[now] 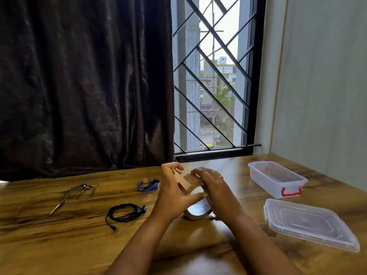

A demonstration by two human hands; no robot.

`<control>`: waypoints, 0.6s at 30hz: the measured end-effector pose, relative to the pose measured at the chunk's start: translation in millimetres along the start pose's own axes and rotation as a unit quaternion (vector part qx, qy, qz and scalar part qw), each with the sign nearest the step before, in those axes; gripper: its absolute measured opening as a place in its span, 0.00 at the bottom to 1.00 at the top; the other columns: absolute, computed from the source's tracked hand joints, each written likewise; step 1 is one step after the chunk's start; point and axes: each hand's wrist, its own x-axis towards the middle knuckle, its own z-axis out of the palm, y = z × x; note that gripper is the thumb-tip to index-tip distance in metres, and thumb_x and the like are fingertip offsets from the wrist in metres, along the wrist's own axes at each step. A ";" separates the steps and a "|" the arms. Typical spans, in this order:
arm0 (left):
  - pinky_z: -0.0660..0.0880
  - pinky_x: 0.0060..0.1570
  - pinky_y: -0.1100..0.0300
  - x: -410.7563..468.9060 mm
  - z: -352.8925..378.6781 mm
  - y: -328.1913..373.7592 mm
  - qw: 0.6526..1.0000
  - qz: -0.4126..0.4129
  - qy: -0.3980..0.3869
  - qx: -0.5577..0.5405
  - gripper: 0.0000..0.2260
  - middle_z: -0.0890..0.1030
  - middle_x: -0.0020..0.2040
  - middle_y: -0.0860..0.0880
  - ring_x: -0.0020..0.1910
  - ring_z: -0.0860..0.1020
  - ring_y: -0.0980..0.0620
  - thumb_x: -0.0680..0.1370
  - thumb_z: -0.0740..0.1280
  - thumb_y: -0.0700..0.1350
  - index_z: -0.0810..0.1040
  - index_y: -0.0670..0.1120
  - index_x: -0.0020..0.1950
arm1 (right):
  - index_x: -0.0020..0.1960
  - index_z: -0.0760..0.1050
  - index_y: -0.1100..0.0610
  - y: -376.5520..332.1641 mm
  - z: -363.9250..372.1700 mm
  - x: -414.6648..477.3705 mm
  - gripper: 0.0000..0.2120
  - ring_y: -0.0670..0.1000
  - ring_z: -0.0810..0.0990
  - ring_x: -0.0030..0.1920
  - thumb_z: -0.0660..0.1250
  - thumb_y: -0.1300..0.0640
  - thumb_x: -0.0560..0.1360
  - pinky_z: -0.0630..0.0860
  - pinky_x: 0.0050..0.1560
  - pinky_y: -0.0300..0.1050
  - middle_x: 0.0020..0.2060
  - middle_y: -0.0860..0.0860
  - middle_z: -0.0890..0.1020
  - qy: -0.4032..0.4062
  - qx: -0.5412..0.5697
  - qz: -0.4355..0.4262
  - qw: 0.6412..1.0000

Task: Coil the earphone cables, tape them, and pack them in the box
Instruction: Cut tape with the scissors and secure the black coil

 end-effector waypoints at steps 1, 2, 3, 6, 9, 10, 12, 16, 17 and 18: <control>0.77 0.47 0.64 -1.6 0.9 1.1 0.999 -0.013 -0.017 -0.024 0.36 0.69 0.55 0.53 0.54 0.75 0.59 0.58 0.79 0.56 0.58 0.59 0.55 | 0.69 0.69 0.51 -0.3 -1.0 -0.2 0.18 0.46 0.65 0.65 0.61 0.56 0.80 0.60 0.59 0.24 0.67 0.49 0.70 0.009 0.001 0.000 1.000; 0.77 0.47 0.64 -3.0 2.6 2.9 0.997 -0.027 -0.025 -0.063 0.36 0.70 0.56 0.52 0.54 0.76 0.58 0.57 0.78 0.59 0.58 0.58 0.55 | 0.67 0.71 0.51 -1.1 -2.1 -0.2 0.17 0.44 0.64 0.62 0.61 0.56 0.79 0.61 0.55 0.23 0.64 0.49 0.70 0.020 0.001 0.004 1.000; 0.78 0.48 0.63 -3.8 4.6 3.8 0.995 -0.035 -0.027 -0.092 0.35 0.70 0.56 0.51 0.53 0.77 0.57 0.57 0.77 0.60 0.58 0.58 0.54 | 0.66 0.73 0.50 -2.0 -3.1 -0.3 0.15 0.44 0.63 0.59 0.62 0.56 0.79 0.62 0.52 0.24 0.61 0.49 0.70 0.030 0.001 0.011 0.999; 0.79 0.48 0.58 -3.5 8.2 6.4 0.995 -0.019 -0.009 -0.100 0.32 0.71 0.56 0.51 0.53 0.78 0.55 0.60 0.77 0.59 0.58 0.61 0.53 | 0.63 0.76 0.51 0.6 -2.9 -0.6 0.15 0.49 0.68 0.55 0.63 0.56 0.77 0.65 0.46 0.28 0.54 0.50 0.73 0.055 -0.027 0.018 0.998; 0.77 0.47 0.67 -3.3 8.0 10.7 0.997 0.005 0.010 -0.071 0.29 0.73 0.52 0.53 0.50 0.78 0.61 0.66 0.78 0.48 0.59 0.58 0.52 | 0.61 0.77 0.51 4.9 -2.2 -1.0 0.14 0.51 0.74 0.51 0.66 0.59 0.77 0.70 0.43 0.33 0.51 0.51 0.76 0.089 -0.052 0.035 0.994; 0.75 0.46 0.71 -3.7 8.6 12.6 0.998 0.015 0.013 -0.065 0.28 0.74 0.51 0.54 0.49 0.78 0.62 0.67 0.77 0.44 0.60 0.57 0.51 | 0.60 0.77 0.51 5.1 -2.3 -1.2 0.13 0.51 0.75 0.50 0.66 0.59 0.76 0.71 0.41 0.35 0.50 0.51 0.76 0.103 -0.057 0.041 0.992; 0.74 0.44 0.72 -5.4 11.3 14.8 0.998 0.042 0.023 -0.040 0.24 0.75 0.48 0.55 0.48 0.79 0.63 0.70 0.75 0.41 0.61 0.56 0.50 | 0.59 0.78 0.50 4.3 -1.7 -1.4 0.13 0.52 0.76 0.47 0.67 0.59 0.76 0.74 0.39 0.39 0.49 0.51 0.77 0.122 -0.062 0.055 0.989; 0.73 0.44 0.74 -7.1 13.5 17.3 0.994 0.087 0.069 0.003 0.19 0.76 0.45 0.59 0.47 0.77 0.66 0.75 0.70 0.38 0.63 0.57 0.48 | 0.58 0.78 0.50 5.7 -1.7 -1.6 0.13 0.53 0.77 0.45 0.68 0.61 0.76 0.77 0.37 0.44 0.47 0.50 0.77 0.144 -0.074 0.080 0.984; 0.73 0.44 0.73 -5.9 11.5 20.0 0.991 0.100 0.086 0.008 0.18 0.76 0.45 0.60 0.47 0.77 0.64 0.75 0.69 0.38 0.63 0.57 0.49 | 0.59 0.78 0.51 9.0 -3.2 -1.3 0.14 0.53 0.78 0.45 0.67 0.62 0.76 0.78 0.39 0.45 0.48 0.51 0.78 0.148 -0.067 0.101 0.982; 0.73 0.44 0.71 -3.9 9.0 22.0 0.988 0.111 0.105 0.006 0.19 0.76 0.45 0.59 0.46 0.78 0.62 0.75 0.70 0.39 0.63 0.58 0.50 | 0.59 0.78 0.51 12.9 -4.8 -1.4 0.14 0.54 0.78 0.46 0.67 0.63 0.76 0.78 0.42 0.45 0.49 0.51 0.78 0.155 -0.058 0.121 0.979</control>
